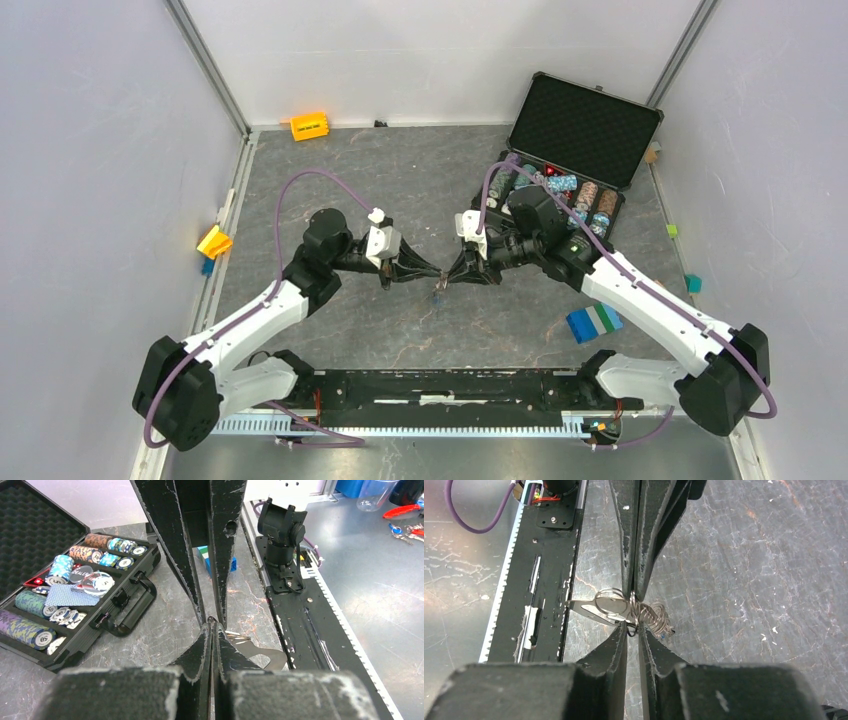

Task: Put the keys on the keyring

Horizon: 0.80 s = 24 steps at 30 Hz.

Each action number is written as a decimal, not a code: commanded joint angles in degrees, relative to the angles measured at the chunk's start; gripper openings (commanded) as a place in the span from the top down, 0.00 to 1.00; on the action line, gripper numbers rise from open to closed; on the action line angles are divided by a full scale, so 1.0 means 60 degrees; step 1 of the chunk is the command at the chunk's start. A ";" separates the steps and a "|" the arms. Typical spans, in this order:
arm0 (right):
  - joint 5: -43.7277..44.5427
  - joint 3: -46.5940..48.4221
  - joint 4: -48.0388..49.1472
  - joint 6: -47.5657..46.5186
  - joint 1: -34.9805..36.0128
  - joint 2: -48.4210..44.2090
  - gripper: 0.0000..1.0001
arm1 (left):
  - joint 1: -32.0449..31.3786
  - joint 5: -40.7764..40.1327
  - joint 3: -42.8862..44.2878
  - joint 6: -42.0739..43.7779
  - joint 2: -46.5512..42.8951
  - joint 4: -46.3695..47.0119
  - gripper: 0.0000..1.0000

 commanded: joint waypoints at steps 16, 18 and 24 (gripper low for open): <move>-0.1583 -0.0604 0.0828 0.0339 -0.0099 0.0222 0.97 | 0.0031 0.1437 -0.0170 0.0232 -0.0387 0.0529 0.98; -0.1715 -0.0637 0.0960 0.0460 -0.0091 0.0309 0.98 | 0.0020 0.1474 -0.0167 0.0204 -0.0362 0.0640 0.98; -0.1976 -0.0553 0.1311 0.0794 -0.0041 0.0616 0.99 | 0.0020 0.1551 -0.0423 -0.0484 -0.0278 0.1709 0.98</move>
